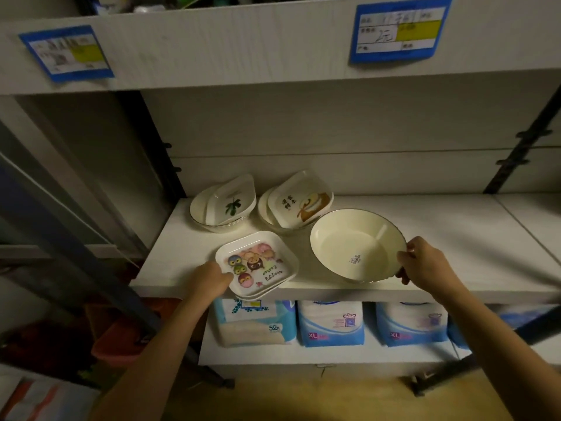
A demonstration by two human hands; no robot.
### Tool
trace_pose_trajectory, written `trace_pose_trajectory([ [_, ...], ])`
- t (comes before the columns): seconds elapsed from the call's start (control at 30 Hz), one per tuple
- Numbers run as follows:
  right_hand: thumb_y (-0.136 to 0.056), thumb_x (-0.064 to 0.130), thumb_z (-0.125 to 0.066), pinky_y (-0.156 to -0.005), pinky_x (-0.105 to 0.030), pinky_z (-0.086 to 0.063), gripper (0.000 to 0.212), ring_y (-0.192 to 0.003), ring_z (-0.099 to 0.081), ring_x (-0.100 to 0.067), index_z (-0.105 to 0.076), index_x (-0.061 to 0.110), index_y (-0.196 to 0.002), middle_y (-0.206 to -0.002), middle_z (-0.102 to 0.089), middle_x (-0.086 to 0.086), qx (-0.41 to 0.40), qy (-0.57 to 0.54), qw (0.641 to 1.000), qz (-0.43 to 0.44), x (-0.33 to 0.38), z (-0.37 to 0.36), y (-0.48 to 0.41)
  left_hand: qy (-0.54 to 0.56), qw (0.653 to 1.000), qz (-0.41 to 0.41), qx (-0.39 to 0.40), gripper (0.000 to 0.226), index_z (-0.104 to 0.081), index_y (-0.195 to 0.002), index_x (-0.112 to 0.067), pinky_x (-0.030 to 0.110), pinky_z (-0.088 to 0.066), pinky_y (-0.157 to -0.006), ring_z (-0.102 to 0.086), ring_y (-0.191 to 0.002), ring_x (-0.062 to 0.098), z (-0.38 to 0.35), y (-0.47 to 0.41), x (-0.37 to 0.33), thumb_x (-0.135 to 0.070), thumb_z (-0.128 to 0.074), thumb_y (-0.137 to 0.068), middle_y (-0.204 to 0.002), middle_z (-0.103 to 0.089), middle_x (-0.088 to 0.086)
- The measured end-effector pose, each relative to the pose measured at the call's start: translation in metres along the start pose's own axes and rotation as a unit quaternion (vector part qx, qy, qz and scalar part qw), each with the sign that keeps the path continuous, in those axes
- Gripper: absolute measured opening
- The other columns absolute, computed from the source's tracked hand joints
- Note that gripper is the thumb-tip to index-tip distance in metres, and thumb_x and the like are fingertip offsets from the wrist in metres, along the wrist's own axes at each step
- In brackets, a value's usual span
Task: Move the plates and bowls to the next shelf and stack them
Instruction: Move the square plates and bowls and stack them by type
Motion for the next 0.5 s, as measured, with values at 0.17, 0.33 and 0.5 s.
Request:
trace_pose_trajectory([
  [0.17,-0.094,0.007,-0.04,-0.057,-0.03,-0.046,0.005,-0.056,-0.057,-0.02,-0.043,0.005,-0.098,-0.062,-0.059,-0.006,-0.004,-0.007,1.0,-0.008,-0.008,0.004,0.005,0.05,0.999,-0.006,-0.016,0.024,-0.067,-0.081,0.001,0.026,-0.036,-0.054,-0.057,-0.066,0.024,0.013,-0.001,-0.001,-0.016,-0.051,-0.087,-0.071,-0.067,0.013],
  [0.33,-0.095,0.008,-0.04,-0.053,-0.025,-0.043,0.007,-0.056,-0.056,-0.019,-0.044,0.005,-0.101,-0.063,-0.059,-0.005,-0.019,-0.006,1.0,-0.022,-0.018,0.015,0.013,0.095,0.995,-0.028,-0.032,0.027,-0.067,-0.091,0.006,0.027,-0.037,-0.053,-0.058,-0.066,0.025,0.02,0.005,-0.003,-0.013,-0.049,-0.09,-0.08,-0.065,0.018],
  [0.5,-0.095,0.009,-0.04,-0.052,-0.025,-0.043,0.015,-0.056,-0.055,-0.018,-0.046,0.002,-0.107,-0.064,-0.058,-0.005,-0.044,-0.018,0.998,-0.046,-0.034,0.036,0.025,0.103,0.991,-0.07,-0.047,0.024,-0.064,-0.073,-0.005,0.033,-0.045,-0.067,-0.058,-0.068,0.027,0.03,0.015,-0.022,-0.014,-0.049,-0.089,-0.071,-0.063,0.013],
])
Point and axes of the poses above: each hand's wrist, its own y-axis away from the middle knuckle, its own z-axis out of the back of the hand, x = y × z, the point moved 1 cm from there along -y, towards the middle knuckle
